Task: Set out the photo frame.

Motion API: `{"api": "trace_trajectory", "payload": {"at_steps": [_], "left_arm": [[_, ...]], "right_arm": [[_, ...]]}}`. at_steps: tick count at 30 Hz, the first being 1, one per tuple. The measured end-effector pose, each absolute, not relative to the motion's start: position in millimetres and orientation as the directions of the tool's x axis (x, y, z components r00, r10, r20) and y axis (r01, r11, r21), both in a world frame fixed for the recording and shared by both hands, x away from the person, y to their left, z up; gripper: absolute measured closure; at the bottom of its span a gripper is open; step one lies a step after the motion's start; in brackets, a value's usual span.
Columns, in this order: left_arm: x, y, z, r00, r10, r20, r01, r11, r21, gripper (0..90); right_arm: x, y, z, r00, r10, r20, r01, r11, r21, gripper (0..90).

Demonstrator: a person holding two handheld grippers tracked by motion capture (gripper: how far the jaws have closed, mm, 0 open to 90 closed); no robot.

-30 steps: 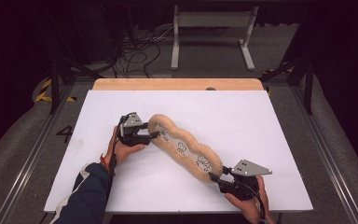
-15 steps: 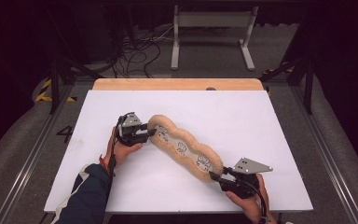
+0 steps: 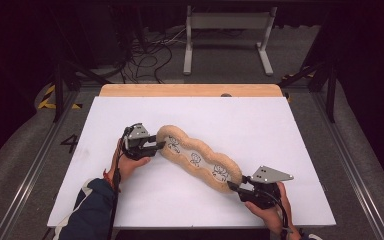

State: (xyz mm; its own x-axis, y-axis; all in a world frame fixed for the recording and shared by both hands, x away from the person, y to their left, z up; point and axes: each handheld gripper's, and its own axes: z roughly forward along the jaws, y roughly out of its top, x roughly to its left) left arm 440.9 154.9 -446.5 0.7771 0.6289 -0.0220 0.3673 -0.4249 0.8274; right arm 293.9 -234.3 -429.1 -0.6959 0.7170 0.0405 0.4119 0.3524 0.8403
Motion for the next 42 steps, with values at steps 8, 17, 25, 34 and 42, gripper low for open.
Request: {"api": "trace_trajectory", "payload": {"at_steps": [8, 17, 25, 34, 42], "left_arm": [[434, 163, -445, 0.790, 0.613, -0.030, 0.362, -0.427, 0.828, 61.1], [436, 161, -444, 0.763, 0.647, -0.017, 0.349, -0.389, 0.853, 54.9], [439, 157, -447, 0.785, 0.619, -0.021, 0.343, -0.407, 0.847, 56.7], [429, 159, -444, 0.785, 0.620, 0.019, 0.339, -0.453, 0.825, 60.4], [421, 163, -445, 0.785, 0.618, 0.027, 0.327, -0.451, 0.831, 60.6]], "right_arm": [[295, -237, -429, -0.679, 0.734, 0.031, 0.415, 0.349, 0.840, 60.1], [291, -238, -426, -0.673, 0.739, 0.022, 0.405, 0.345, 0.847, 58.9], [289, -239, -425, -0.665, 0.747, 0.021, 0.401, 0.333, 0.853, 61.7], [291, -240, -425, -0.654, 0.757, 0.006, 0.400, 0.339, 0.852, 62.3], [294, -241, -426, -0.641, 0.767, 0.006, 0.403, 0.330, 0.854, 62.6]]}}
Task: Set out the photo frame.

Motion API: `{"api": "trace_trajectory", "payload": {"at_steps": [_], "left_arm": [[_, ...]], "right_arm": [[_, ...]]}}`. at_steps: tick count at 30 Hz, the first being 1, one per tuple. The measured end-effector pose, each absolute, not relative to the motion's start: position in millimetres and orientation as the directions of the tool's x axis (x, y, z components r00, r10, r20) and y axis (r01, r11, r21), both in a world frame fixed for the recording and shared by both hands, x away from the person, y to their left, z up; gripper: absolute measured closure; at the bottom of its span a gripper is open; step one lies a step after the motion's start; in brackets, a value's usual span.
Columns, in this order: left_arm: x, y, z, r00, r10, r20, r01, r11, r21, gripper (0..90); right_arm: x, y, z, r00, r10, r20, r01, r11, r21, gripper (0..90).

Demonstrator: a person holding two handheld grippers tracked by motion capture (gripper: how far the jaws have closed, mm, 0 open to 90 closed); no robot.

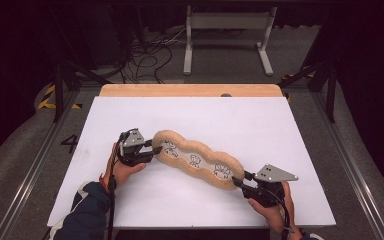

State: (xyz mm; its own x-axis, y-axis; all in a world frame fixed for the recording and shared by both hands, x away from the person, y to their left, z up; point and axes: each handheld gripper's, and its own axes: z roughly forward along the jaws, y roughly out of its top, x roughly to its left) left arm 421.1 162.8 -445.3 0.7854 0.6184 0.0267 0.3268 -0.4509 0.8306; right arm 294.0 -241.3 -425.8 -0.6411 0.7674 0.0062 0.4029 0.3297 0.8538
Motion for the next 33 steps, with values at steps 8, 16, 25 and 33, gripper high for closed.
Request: {"api": "trace_trajectory", "payload": {"at_steps": [8, 16, 25, 33], "left_arm": [[412, 166, -446, 0.780, 0.626, 0.001, 0.346, -0.432, 0.833, 60.5], [406, 168, -446, 0.776, 0.631, 0.001, 0.348, -0.429, 0.833, 60.0], [406, 167, -444, 0.774, 0.633, 0.019, 0.324, -0.422, 0.847, 53.7], [405, 169, -443, 0.776, 0.630, 0.022, 0.321, -0.424, 0.847, 61.1]], "right_arm": [[298, -242, -427, -0.620, 0.784, -0.003, 0.402, 0.322, 0.857, 62.5], [302, -243, -428, -0.602, 0.799, 0.001, 0.408, 0.306, 0.860, 60.3], [295, -249, -425, -0.606, 0.796, -0.003, 0.393, 0.303, 0.868, 61.7], [295, -248, -425, -0.601, 0.799, -0.007, 0.396, 0.306, 0.866, 63.1]]}}
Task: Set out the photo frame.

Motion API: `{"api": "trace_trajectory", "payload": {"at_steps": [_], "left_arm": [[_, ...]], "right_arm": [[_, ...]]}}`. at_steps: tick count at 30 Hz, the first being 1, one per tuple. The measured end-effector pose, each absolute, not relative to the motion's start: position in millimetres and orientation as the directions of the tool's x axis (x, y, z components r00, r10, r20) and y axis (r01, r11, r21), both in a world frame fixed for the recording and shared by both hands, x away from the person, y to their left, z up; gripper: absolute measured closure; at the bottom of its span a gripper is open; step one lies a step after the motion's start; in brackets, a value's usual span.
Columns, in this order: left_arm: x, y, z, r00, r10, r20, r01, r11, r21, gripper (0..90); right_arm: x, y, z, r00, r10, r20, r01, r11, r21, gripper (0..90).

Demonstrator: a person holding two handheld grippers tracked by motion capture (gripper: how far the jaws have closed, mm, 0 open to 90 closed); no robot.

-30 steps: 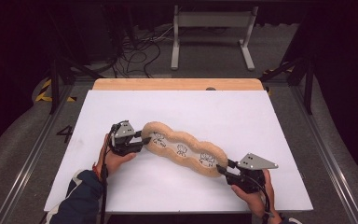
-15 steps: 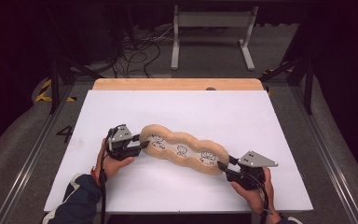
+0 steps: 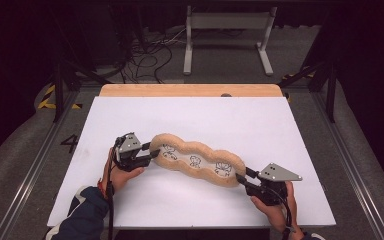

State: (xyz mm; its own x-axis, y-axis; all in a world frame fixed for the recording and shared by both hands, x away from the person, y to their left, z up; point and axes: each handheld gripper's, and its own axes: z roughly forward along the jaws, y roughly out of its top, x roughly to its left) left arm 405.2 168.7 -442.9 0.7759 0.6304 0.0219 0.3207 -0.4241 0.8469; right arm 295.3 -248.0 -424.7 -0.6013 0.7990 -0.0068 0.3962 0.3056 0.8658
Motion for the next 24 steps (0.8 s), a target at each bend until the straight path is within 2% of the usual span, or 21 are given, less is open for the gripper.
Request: {"api": "trace_trajectory", "payload": {"at_steps": [24], "left_arm": [[382, 174, -442, 0.775, 0.632, 0.027, 0.324, -0.433, 0.841, 60.4]], "right_arm": [[317, -249, -425, -0.595, 0.802, -0.051, 0.382, 0.339, 0.860, 63.8]]}}
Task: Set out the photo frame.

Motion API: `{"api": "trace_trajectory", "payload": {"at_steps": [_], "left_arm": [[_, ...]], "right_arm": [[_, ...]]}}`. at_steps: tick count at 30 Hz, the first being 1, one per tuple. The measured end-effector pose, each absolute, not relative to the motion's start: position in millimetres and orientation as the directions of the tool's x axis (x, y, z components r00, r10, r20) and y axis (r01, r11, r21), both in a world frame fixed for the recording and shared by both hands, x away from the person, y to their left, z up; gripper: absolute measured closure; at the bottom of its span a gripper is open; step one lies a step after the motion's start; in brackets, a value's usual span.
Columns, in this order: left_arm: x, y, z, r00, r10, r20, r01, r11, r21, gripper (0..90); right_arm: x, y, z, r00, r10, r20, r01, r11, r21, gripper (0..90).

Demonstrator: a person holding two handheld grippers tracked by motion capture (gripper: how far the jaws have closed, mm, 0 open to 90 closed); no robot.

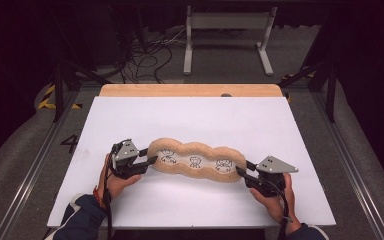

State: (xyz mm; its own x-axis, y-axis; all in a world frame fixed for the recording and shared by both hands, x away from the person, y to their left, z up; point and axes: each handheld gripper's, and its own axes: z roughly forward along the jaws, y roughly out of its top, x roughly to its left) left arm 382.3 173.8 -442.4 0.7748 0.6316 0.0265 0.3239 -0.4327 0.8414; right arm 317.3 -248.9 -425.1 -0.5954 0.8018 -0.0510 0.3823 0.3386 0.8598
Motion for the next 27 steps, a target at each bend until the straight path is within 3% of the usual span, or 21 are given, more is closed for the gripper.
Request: {"api": "trace_trajectory", "payload": {"at_steps": [27], "left_arm": [[365, 173, -442, 0.762, 0.646, 0.044, 0.326, -0.441, 0.836, 59.2]], "right_arm": [[335, -247, -428, -0.609, 0.789, -0.079, 0.366, 0.369, 0.854, 63.0]]}}
